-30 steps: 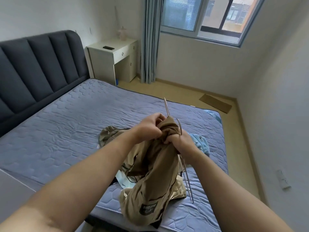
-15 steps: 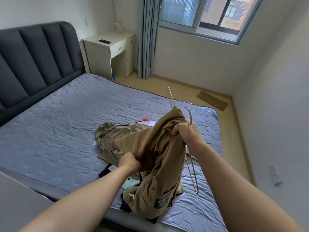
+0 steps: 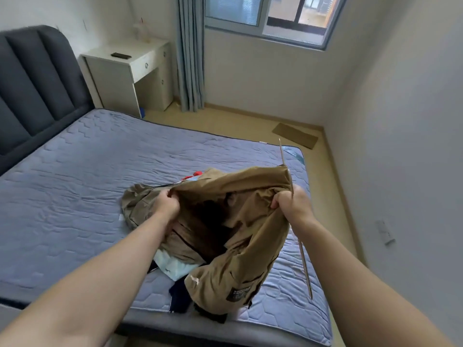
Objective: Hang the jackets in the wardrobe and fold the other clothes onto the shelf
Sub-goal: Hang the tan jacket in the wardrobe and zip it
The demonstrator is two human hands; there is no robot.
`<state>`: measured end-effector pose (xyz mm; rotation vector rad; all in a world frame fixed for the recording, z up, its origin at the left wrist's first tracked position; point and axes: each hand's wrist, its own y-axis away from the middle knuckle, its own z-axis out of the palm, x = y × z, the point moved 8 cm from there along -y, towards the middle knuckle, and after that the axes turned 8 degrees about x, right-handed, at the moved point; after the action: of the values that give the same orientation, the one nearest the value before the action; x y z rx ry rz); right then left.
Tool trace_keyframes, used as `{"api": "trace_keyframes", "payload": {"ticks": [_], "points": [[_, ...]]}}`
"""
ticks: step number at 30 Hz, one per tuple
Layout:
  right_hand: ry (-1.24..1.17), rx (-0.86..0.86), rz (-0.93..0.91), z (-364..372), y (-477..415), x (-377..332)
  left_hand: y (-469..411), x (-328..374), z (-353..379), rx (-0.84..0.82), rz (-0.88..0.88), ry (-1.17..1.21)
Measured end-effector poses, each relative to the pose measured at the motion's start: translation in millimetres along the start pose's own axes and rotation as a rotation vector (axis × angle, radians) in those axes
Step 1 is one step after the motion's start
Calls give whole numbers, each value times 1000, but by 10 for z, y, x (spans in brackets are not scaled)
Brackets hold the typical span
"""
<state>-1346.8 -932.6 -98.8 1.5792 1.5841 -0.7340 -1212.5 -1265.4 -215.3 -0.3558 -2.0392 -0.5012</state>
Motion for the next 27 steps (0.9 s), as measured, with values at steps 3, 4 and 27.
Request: {"api": "trace_keyframes", "payload": {"ticks": [3, 4, 27], "points": [[12, 95, 10, -339, -125, 153, 113, 510, 84, -33, 216, -115], [28, 142, 8, -472, -184, 203, 200, 683, 118, -73, 331, -169], [171, 251, 141, -1314, -311, 1168, 1165, 1404, 161, 177, 1074, -937]]}}
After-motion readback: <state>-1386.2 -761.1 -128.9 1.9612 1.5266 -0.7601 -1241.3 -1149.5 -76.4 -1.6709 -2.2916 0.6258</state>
